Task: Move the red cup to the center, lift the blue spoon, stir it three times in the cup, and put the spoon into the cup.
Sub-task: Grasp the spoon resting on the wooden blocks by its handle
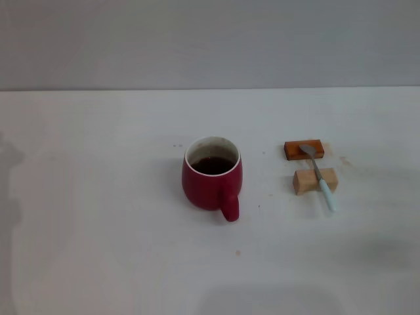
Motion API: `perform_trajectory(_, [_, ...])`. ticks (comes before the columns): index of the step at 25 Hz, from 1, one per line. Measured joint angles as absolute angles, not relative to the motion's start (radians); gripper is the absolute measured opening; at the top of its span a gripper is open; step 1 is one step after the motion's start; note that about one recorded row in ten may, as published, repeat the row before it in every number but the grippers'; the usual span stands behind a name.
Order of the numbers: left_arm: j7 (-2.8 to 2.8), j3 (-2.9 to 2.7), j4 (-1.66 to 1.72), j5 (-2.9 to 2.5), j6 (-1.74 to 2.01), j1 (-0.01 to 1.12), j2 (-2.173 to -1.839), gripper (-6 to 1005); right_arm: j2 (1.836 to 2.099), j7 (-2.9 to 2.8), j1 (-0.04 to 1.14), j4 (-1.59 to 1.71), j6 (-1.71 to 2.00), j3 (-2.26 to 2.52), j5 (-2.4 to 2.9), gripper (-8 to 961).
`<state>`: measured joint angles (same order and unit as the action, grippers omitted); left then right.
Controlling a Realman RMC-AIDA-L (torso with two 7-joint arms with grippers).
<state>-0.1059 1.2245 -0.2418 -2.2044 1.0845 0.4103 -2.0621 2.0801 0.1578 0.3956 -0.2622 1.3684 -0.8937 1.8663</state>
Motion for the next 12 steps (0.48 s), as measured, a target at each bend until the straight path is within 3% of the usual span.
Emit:
perform_trajectory(2, [-0.01,1.229,-0.24,-2.205,1.087,0.409,-2.062,18,2.081,0.163,0.385,-0.278,1.368,-0.865,1.867,747])
perform_trajectory(12, [0.068,1.232,-0.232,-2.204,1.054,0.427,-2.058,339,2.083,0.367,0.184,-0.607,1.369,-0.683,1.861,745])
